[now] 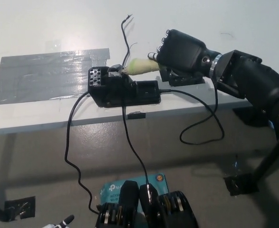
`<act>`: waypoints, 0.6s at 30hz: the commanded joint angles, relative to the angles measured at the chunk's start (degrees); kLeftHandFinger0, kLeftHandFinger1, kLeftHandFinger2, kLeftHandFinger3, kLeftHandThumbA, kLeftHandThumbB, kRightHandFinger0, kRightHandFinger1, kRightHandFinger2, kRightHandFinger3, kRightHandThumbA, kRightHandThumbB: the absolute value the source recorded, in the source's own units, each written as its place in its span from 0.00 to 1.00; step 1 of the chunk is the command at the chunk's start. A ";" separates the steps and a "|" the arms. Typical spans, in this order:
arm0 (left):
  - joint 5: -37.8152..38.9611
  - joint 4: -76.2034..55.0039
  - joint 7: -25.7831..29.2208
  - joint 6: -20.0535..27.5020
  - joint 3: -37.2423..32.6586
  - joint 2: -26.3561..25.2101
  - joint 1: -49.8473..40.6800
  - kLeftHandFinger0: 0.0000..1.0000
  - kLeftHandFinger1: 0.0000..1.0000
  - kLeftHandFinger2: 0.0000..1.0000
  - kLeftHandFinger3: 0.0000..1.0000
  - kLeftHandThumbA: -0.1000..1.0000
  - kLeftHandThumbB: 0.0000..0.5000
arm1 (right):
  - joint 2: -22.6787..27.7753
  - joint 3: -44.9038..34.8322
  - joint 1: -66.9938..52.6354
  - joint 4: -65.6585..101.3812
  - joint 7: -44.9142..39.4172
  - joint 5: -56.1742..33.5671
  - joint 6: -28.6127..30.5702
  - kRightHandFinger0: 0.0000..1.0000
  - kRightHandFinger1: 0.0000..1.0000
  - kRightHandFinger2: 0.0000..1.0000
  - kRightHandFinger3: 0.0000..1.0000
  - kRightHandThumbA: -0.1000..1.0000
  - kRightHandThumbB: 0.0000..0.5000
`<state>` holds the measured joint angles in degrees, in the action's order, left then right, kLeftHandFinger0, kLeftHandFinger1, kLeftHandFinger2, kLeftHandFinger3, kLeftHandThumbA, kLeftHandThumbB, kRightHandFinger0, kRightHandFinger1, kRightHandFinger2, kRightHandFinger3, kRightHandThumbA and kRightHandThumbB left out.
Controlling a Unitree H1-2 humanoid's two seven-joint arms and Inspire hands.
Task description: The robot uses its right hand to grab and lift the soldering gun kept on the middle of the table and puts it in its base
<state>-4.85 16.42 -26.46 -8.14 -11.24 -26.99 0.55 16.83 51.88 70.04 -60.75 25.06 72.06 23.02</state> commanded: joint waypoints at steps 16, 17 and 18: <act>-0.85 -0.15 -0.28 -0.18 -0.62 -0.37 1.67 0.08 0.28 0.40 0.61 1.00 1.00 | -6.60 0.65 6.98 -0.96 -0.42 -1.35 0.53 0.00 0.00 0.41 0.14 0.00 0.33; -0.83 0.01 -0.30 -0.07 -0.60 -0.36 1.71 0.08 0.28 0.40 0.61 1.00 1.00 | -6.72 0.70 7.07 -1.05 -0.05 -1.32 0.69 0.00 0.00 0.40 0.12 0.00 0.31; -0.63 -0.18 -0.30 -0.72 -0.47 -0.22 1.74 0.09 0.28 0.41 0.60 1.00 1.00 | -7.04 0.54 7.17 -1.45 0.24 -1.69 1.24 0.00 0.00 0.41 0.18 0.00 0.33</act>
<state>-5.43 16.50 -26.44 -8.27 -11.82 -26.92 1.44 13.92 52.10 71.84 -63.27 22.99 71.43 22.60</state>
